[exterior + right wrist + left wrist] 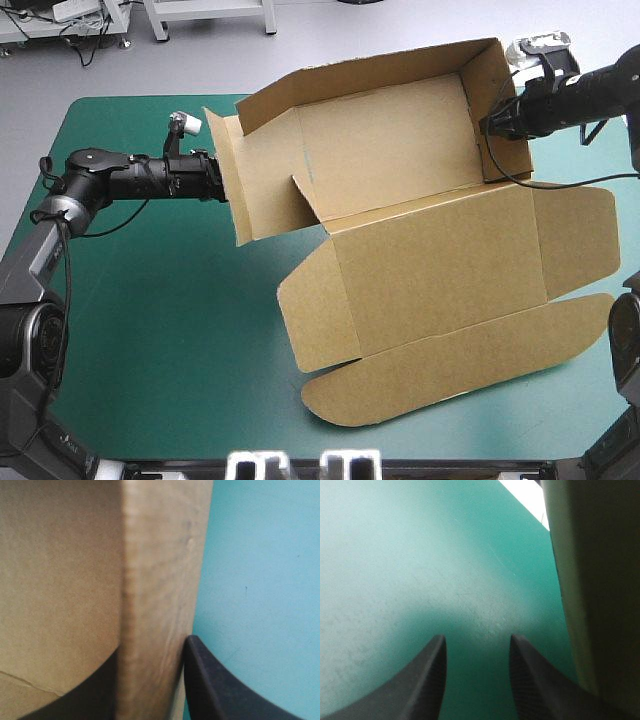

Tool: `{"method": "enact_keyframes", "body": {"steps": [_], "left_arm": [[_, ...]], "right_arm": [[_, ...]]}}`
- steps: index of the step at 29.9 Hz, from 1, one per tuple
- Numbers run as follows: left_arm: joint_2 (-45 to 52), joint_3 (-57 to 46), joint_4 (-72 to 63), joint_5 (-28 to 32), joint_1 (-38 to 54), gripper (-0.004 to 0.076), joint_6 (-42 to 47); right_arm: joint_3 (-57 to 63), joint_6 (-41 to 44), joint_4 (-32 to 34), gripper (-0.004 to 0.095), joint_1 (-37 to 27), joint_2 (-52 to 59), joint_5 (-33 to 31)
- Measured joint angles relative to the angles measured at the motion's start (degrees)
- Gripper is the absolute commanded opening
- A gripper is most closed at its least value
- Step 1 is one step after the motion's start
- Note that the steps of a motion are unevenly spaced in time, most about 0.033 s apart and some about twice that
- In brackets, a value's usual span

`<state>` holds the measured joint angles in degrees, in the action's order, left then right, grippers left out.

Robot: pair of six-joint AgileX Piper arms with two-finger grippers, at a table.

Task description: Fold the box

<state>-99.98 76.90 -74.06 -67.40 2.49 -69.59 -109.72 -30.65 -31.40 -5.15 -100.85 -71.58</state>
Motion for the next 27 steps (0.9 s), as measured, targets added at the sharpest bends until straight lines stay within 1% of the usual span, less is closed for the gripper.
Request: {"method": "enact_keyframes", "body": {"steps": [5,11,20,27], "left_arm": [[0.43,3.16,-0.07,-0.12,-0.56,0.0293,0.74],[2.83,7.14,-0.13,-0.82,-2.64,0.03,1.51],[3.49,9.02,1.65,-1.9,-4.27,0.0361,4.65],[3.49,9.02,1.86,-1.86,-4.91,0.0399,4.88]], "right_arm": [[0.0,1.41,1.51,-0.0018,0.29,0.0,1.11],[-0.05,2.97,4.31,-0.0018,2.92,0.0,3.69],[-0.05,3.85,4.64,-0.0018,5.59,-1.26,6.34],[-0.05,3.85,4.27,-0.0018,5.9,-1.92,7.96]]}}
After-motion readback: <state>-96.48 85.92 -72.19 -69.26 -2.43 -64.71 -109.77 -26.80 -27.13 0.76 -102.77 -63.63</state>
